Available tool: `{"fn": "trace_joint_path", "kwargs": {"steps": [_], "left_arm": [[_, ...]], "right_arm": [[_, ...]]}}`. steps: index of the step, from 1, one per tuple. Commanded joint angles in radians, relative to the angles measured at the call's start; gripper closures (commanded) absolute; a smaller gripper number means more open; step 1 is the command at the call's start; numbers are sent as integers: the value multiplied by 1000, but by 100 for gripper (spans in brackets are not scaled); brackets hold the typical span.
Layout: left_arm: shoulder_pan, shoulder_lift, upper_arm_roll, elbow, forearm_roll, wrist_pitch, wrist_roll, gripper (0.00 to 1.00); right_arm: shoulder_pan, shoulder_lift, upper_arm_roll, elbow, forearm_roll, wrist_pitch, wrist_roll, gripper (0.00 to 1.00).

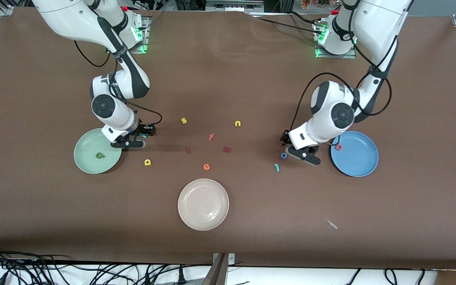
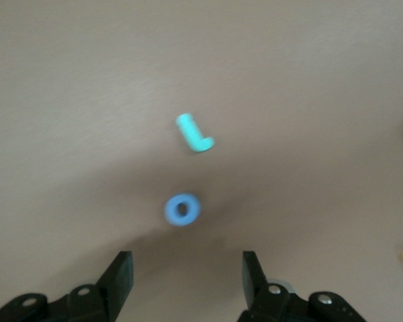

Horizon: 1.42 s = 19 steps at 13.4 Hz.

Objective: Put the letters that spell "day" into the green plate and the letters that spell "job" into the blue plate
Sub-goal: 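Grasp the cyan y with the right gripper while the left gripper grasps o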

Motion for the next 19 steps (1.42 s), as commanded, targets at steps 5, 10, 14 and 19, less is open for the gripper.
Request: {"fn": "trace_joint_path", "kwargs": {"steps": [5,10,14,19], "left_arm": [[-57,99,41,46,-11,96,1,33],[-69,113,67,46,6,106,9,33],[-86,133,68,46,12,127,1,36],[-102,139,88,46,15,127,6,77]], "right_arm": [[-17,11,-1,-6,-14,50,-32,40],[-15,11,-1,-7,-14,51,-30,46],[-17,11,-1,-7,-14,51,-30,54],[-15,14,-1,-6,-13,51,-30,61]]}}
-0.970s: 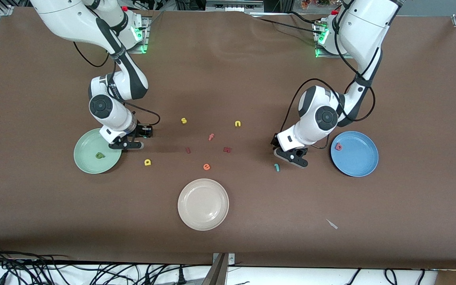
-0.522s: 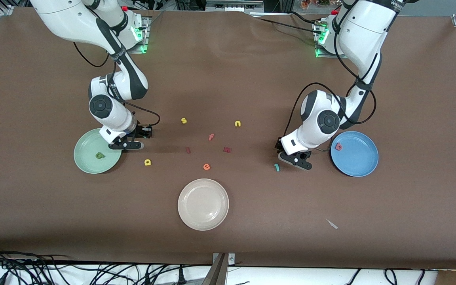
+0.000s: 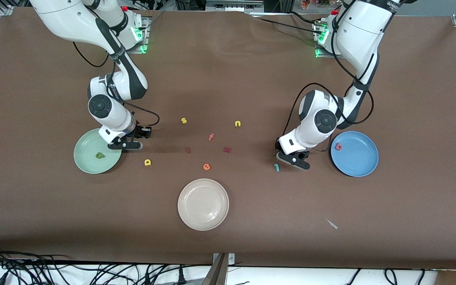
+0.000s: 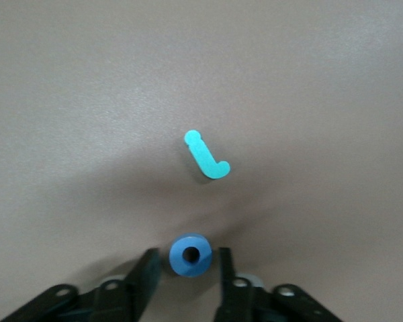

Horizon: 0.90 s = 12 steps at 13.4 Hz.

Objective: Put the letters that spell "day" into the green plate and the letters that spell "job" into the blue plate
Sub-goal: 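Grasp the cyan y with the right gripper while the left gripper grasps o, then lift the blue o with the left gripper and y with the right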

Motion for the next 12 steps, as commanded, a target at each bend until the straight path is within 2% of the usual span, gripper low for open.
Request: {"fn": "trace_joint_path", "kwargs": {"steps": [1,5,7,9,12], "left_arm": [[-24,35,16,20,20,11,7,79],[-24,36,17,20,52,12,1,79],[-22,24,34,20,75,9,5,84],[22,-41,42,8,106,-23,19,84],[140,-166,40,-60,134,-194,126,84]], "right_arm": [[-6,13,8,-6,-7,23,-10,61],[-6,15,8,-3,-6,26,-9,66],[-6,12,9,28,-6,8,-10,68],[-4,6,9,48,-6,-29,-10,68],[-6,0,6,143,-6,-179,-18,69]]}}
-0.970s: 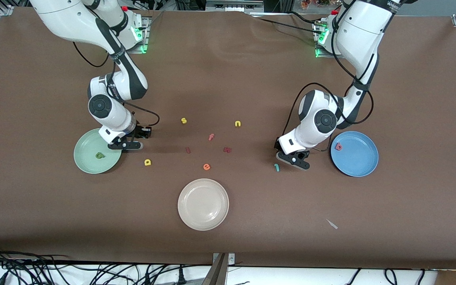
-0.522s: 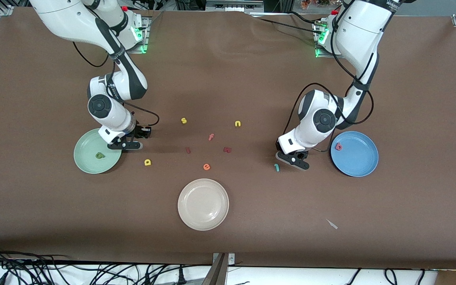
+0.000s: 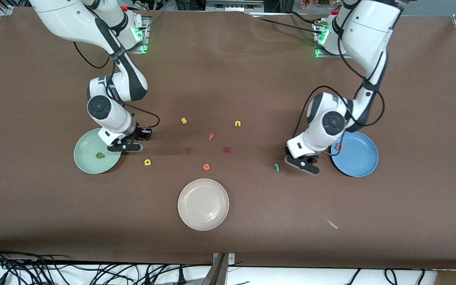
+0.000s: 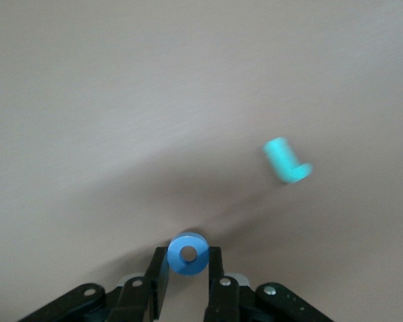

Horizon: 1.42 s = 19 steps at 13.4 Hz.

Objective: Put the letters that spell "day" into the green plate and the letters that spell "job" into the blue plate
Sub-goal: 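Lift the blue o with the left gripper and y with the right, then open both grippers, dropping y on green plate and o on blue plate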

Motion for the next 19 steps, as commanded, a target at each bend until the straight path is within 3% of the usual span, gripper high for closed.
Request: {"fn": "trace_joint_path", "kwargs": {"steps": [1,5,7,8,10,11,12,14,19], "left_arm": [[113,-143,-6,-112,31,-94,125,84],[265,-179,-3,-183,31,-97,363,83],[282,-179,27,-183,31,-96,447,79],[282,-177,30,-180,31,-91,452,69],[281,-176,30,-175,33,-88,443,29],[276,-174,30,-169,33,-84,443,25],[264,-174,29,-164,28,-75,437,25],[230,-173,26,-152,18,-56,420,24],[94,-119,-54,-46,2,-51,36,25]], "right_arm": [[-7,-1,2,107,-6,-151,-23,69],[-18,0,-48,193,-7,-242,-100,70],[-48,5,-67,206,-9,-242,-170,70],[-68,10,-67,216,-9,-242,-213,70],[-108,28,-69,238,-10,-242,-301,68],[-127,48,-67,252,-10,-242,-341,66],[-150,60,-69,261,-10,-242,-376,58],[-156,72,-67,278,-6,-242,-389,2],[-122,63,-44,287,5,-244,-309,0]]}}
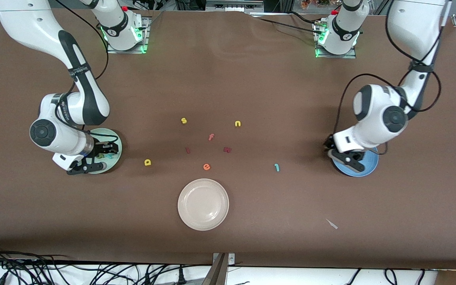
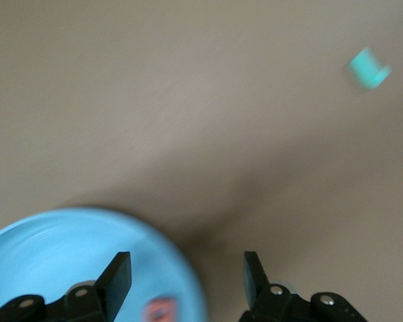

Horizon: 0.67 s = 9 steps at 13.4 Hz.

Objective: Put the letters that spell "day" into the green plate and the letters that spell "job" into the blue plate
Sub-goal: 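Open both grippers, dropping y on green plate and o on blue plate, then grasp cyan l with the left gripper while the right gripper reaches yellow a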

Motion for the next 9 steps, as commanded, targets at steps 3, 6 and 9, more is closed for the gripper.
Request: {"fn": "trace_joint_path", "kwargs": {"steps": [3,6,9], "left_arm": [[-140,123,-8,156,-9,37,-303,25],[-209,216,-5,268,-10,43,-427,26],[-232,256,-3,309,-9,43,-466,34]], "right_arm": [[13,-1,61,40,5,-31,127,0],[16,-1,131,64,4,-51,268,0],[51,5,142,81,4,-51,336,0]]}}
